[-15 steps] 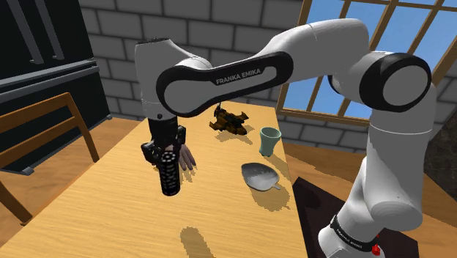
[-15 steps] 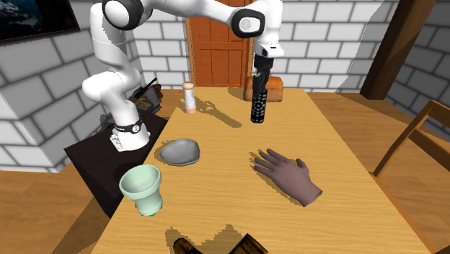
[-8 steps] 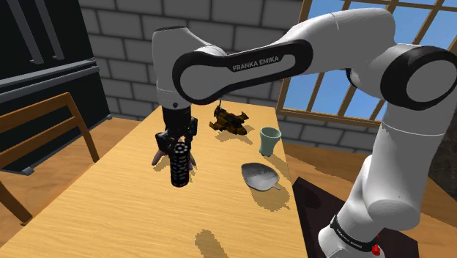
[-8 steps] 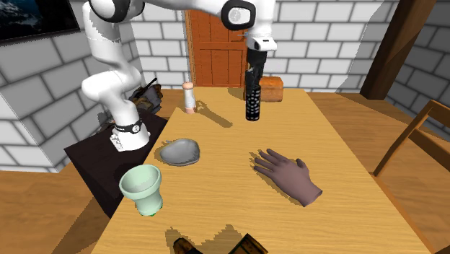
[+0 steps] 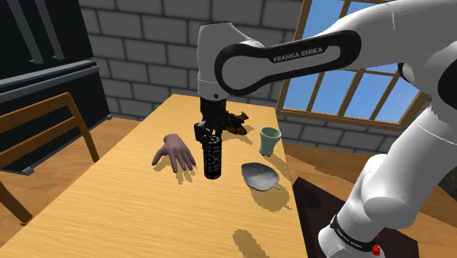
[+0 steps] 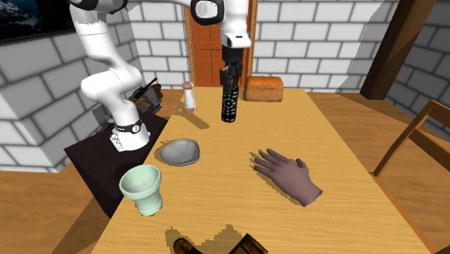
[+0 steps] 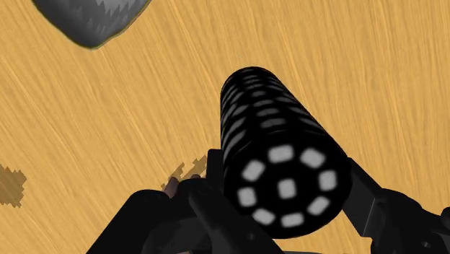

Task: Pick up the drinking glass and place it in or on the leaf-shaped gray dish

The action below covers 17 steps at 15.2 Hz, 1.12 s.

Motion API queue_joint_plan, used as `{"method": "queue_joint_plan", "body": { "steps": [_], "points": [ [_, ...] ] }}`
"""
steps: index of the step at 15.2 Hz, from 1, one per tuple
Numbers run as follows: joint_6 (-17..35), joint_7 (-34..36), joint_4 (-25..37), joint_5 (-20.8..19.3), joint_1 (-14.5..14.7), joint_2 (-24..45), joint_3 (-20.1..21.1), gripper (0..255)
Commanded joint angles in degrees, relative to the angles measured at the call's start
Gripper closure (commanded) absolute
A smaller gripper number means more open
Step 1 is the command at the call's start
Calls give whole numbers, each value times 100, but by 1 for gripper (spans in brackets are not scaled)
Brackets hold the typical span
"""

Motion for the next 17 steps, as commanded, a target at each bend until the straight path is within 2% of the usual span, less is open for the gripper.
{"method": "queue_joint_plan", "body": {
  "steps": [1,9,17],
  "points": [
    [-6,-294,-396,129,-83,-423,-148,255],
    [-294,-1323,-1505,263,-313,-1815,-851,255],
    [-759,-2315,-2200,-35,-620,-2948,-1663,255]
  ]
}}
